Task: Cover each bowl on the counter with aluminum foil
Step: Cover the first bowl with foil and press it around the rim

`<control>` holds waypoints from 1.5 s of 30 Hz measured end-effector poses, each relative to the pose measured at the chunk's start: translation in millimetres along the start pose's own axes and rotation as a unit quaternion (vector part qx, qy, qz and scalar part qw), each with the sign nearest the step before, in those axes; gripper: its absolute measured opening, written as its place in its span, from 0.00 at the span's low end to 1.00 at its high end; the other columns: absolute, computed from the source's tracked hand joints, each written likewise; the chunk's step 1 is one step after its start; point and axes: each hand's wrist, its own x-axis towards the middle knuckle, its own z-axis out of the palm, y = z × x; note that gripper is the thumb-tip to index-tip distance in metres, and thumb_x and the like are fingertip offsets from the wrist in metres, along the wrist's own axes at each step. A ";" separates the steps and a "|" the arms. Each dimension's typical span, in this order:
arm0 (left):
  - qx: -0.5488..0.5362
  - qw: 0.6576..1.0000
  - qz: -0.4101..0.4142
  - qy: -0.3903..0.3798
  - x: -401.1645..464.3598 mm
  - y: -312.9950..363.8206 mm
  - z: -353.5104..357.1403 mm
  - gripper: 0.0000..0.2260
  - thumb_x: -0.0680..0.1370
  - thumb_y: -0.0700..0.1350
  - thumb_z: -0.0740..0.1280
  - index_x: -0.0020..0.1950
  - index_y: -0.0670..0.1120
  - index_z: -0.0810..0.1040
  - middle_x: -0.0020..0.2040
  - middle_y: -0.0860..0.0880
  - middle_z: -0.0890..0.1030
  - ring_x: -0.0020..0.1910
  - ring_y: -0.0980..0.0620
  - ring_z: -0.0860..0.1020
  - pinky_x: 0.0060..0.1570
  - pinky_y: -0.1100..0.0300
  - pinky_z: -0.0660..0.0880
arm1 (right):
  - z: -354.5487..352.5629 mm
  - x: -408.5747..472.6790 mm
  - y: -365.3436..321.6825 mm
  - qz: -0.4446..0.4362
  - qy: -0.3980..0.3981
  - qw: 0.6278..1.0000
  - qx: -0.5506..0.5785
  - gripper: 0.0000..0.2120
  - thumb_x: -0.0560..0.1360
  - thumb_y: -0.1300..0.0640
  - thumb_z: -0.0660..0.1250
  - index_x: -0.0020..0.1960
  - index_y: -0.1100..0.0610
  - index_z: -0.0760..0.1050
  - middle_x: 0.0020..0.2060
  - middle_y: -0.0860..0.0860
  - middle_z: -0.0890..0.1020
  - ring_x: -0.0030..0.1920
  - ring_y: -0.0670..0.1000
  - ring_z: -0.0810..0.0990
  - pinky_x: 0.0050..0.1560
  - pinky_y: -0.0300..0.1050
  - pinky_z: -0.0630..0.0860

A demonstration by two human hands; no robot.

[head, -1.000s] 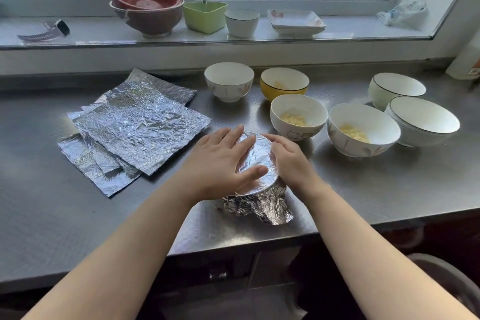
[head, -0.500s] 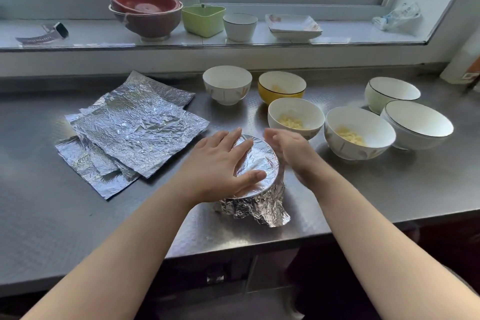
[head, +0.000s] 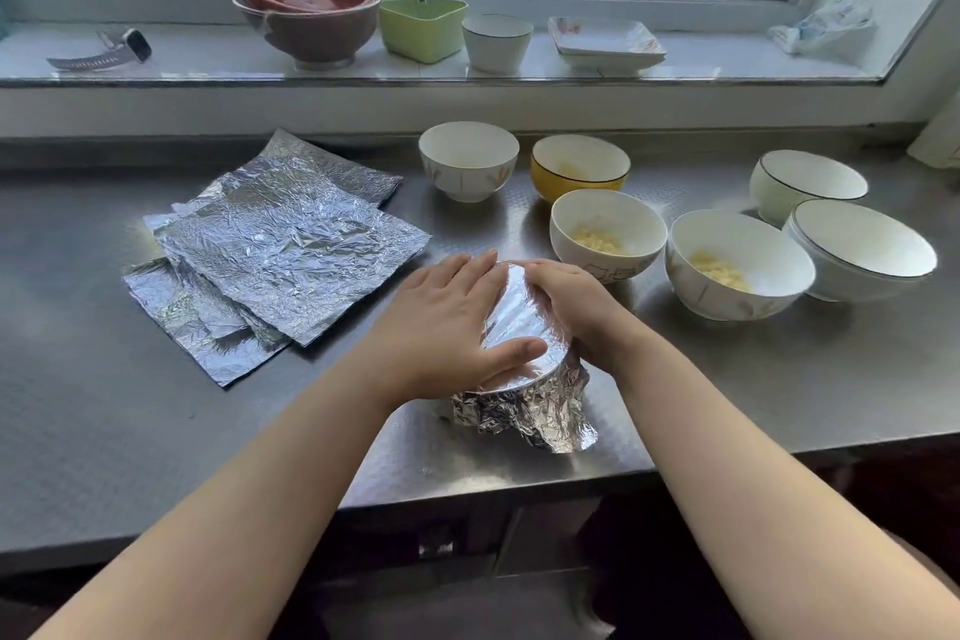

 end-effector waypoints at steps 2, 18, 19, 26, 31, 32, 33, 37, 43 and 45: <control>0.002 1.000 -0.001 0.000 0.7 0.1 0.2 0.50 0.64 0.77 0.35 0.80 0.52 0.46 0.81 0.54 0.47 0.79 0.53 0.47 0.75 0.53 0.47 | 2.3 1.1 -0.1 0.026 0.015 1.000 0.000 0.12 0.75 0.56 0.60 0.50 0.62 0.78 0.45 0.62 0.79 0.46 0.60 0.77 0.49 0.54 0.72; 0.013 1.000 -0.004 0.002 -0.1 1.5 -2.1 0.51 0.63 0.78 0.35 0.81 0.52 0.47 0.81 0.54 0.47 0.79 0.54 0.47 0.75 0.53 0.48 | -9.6 3.1 -8.6 0.021 0.059 0.989 -0.134 0.30 0.81 0.40 0.53 0.66 0.64 0.72 0.63 0.58 0.78 0.65 0.55 0.76 0.71 0.56 0.66; 0.012 1.000 -0.004 0.001 -0.6 1.7 -1.9 0.51 0.63 0.78 0.34 0.81 0.52 0.46 0.81 0.54 0.47 0.79 0.54 0.47 0.75 0.53 0.48 | -9.3 2.1 -12.0 -0.009 0.075 0.988 -0.132 0.27 0.82 0.43 0.53 0.66 0.64 0.72 0.63 0.58 0.78 0.64 0.55 0.76 0.71 0.56 0.66; 0.013 1.000 0.000 0.011 0.2 0.5 0.6 0.49 0.65 0.77 0.35 0.80 0.52 0.47 0.81 0.54 0.48 0.79 0.53 0.48 0.75 0.52 0.49 | 1.3 3.1 4.6 -0.039 0.028 0.995 -0.091 0.17 0.78 0.49 0.58 0.60 0.54 0.80 0.56 0.52 0.83 0.59 0.53 0.81 0.66 0.58 0.72; 0.009 1.000 -0.002 0.015 -0.5 0.6 0.4 0.49 0.65 0.77 0.36 0.80 0.52 0.49 0.81 0.53 0.49 0.78 0.53 0.49 0.74 0.51 0.50 | 2.2 2.9 9.7 0.002 0.046 0.999 0.008 0.15 0.77 0.52 0.59 0.44 0.59 0.81 0.44 0.59 0.83 0.47 0.63 0.80 0.52 0.55 0.75; 0.009 1.000 -0.003 0.016 -0.1 0.6 0.5 0.49 0.65 0.77 0.36 0.80 0.52 0.50 0.81 0.53 0.49 0.78 0.53 0.49 0.74 0.51 0.51 | 3.3 2.0 10.6 0.012 0.053 0.998 0.035 0.15 0.78 0.53 0.59 0.41 0.58 0.80 0.40 0.58 0.81 0.44 0.60 0.79 0.49 0.53 0.74; 0.010 1.000 -0.003 0.017 0.1 0.6 0.4 0.49 0.65 0.78 0.36 0.80 0.52 0.50 0.81 0.54 0.49 0.78 0.53 0.49 0.74 0.51 0.51 | 4.1 2.5 12.5 0.020 0.062 0.996 0.059 0.15 0.79 0.55 0.59 0.39 0.58 0.80 0.37 0.58 0.81 0.42 0.58 0.79 0.47 0.51 0.74; 0.007 1.000 -0.006 0.014 -0.1 2.0 -1.0 0.50 0.65 0.78 0.36 0.80 0.52 0.50 0.81 0.54 0.50 0.78 0.53 0.49 0.73 0.51 0.52 | 6.5 -3.4 12.5 0.048 0.055 0.993 0.093 0.15 0.73 0.51 0.61 0.51 0.60 0.77 0.46 0.62 0.78 0.48 0.60 0.76 0.53 0.56 0.73; 0.012 1.000 -0.010 0.001 -1.8 4.0 -4.3 0.51 0.63 0.78 0.35 0.80 0.52 0.48 0.81 0.54 0.48 0.78 0.53 0.48 0.73 0.51 0.51 | 1.0 -11.5 -1.8 0.074 0.068 0.995 -0.008 0.27 0.79 0.44 0.54 0.60 0.66 0.77 0.55 0.62 0.82 0.57 0.60 0.81 0.66 0.54 0.72; 0.012 1.000 -0.011 0.001 -1.7 3.7 -3.9 0.50 0.63 0.78 0.35 0.81 0.52 0.48 0.81 0.54 0.48 0.78 0.53 0.48 0.73 0.51 0.52 | -5.3 -13.1 -6.9 0.031 0.085 0.993 -0.078 0.30 0.78 0.42 0.54 0.58 0.70 0.75 0.57 0.64 0.81 0.60 0.62 0.78 0.69 0.59 0.69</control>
